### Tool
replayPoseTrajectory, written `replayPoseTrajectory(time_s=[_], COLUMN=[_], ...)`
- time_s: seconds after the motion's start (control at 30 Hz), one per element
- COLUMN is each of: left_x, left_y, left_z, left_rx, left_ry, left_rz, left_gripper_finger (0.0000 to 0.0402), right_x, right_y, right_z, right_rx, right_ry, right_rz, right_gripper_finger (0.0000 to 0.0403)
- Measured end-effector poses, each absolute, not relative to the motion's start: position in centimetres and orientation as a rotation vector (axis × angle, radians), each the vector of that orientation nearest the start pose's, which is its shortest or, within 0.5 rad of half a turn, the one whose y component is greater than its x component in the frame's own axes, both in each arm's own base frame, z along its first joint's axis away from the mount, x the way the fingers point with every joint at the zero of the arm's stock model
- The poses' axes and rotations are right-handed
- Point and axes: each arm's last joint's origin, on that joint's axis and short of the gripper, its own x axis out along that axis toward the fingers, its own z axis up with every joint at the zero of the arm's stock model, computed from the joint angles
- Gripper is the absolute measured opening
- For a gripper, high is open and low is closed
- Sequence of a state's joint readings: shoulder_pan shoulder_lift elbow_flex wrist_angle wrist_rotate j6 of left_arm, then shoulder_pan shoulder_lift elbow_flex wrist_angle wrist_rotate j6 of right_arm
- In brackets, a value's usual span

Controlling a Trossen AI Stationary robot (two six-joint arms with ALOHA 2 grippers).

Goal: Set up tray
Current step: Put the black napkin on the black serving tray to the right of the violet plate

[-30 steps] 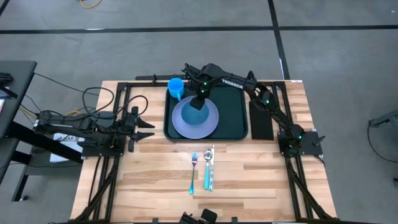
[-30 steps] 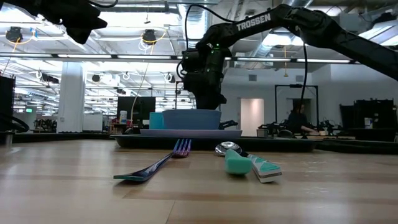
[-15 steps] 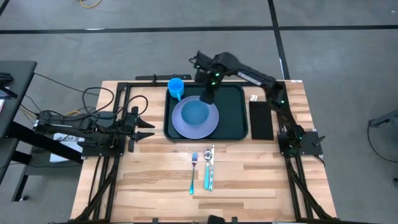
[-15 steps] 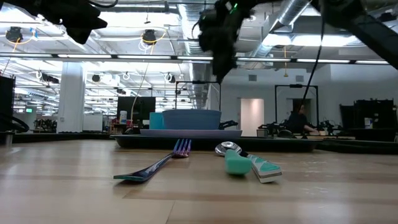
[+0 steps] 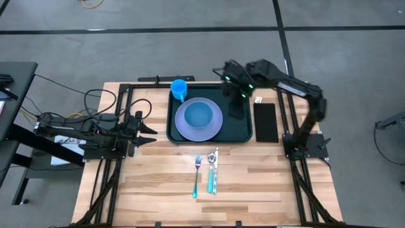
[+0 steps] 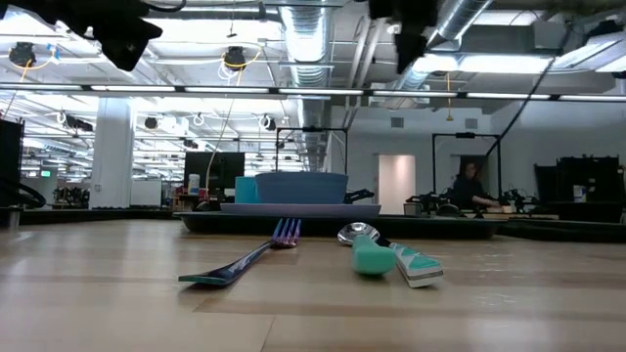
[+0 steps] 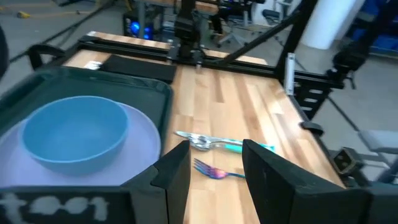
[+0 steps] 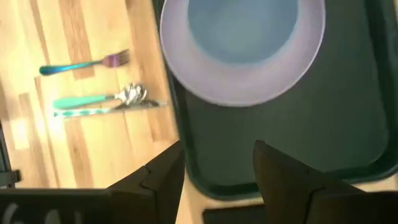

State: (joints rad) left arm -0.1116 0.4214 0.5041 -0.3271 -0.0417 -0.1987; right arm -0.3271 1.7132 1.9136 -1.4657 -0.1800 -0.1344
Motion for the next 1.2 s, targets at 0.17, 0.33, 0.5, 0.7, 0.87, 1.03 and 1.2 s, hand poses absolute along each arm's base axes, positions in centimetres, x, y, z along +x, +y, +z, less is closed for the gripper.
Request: replayPoseTrajectory(time_s=[0.17,0.33,0.5,0.7,0.87,1.03,1.2], left_x=[11.6,12.4,13.2,14.1,14.3,14.3,14.3], left_y=[-1.2,-1.3,-1.4,-1.5,-1.6,-1.6,-1.6], left_z=[26.6,26.1,25.8,25.6,25.5,25.5,25.5], left_rx=[-0.214,-0.227,-0.225,-0.225,-0.225,-0.226,-0.227], left_ry=[0.28,0.33,0.353,0.354,0.365,0.364,0.364], left_rz=[-0.057,-0.048,-0.045,-0.045,-0.05,-0.055,-0.063], left_gripper_finger=[0.0133,0.0133,0.0133,0.0133,0.0133,0.0133,0.0133], right_x=[25.2,19.5,16.6,16.3,16.8,17.5,18.5], right_y=[-7.4,-5.8,-3.8,-2.1,-1.8,-2.1,-2.3], right_z=[33.8,27.3,23.2,20.9,19.5,18.3,16.4], right_rx=[0.263,0.354,0.429,0.317,0.173,0.186,0.188], right_ry=[1.225,1.364,1.478,1.543,1.627,1.711,1.793], right_rz=[-0.099,-0.238,-0.263,-0.182,-0.237,-0.237,-0.231], right_gripper_finger=[0.0171,0.017,0.017,0.017,0.017,0.017,0.017])
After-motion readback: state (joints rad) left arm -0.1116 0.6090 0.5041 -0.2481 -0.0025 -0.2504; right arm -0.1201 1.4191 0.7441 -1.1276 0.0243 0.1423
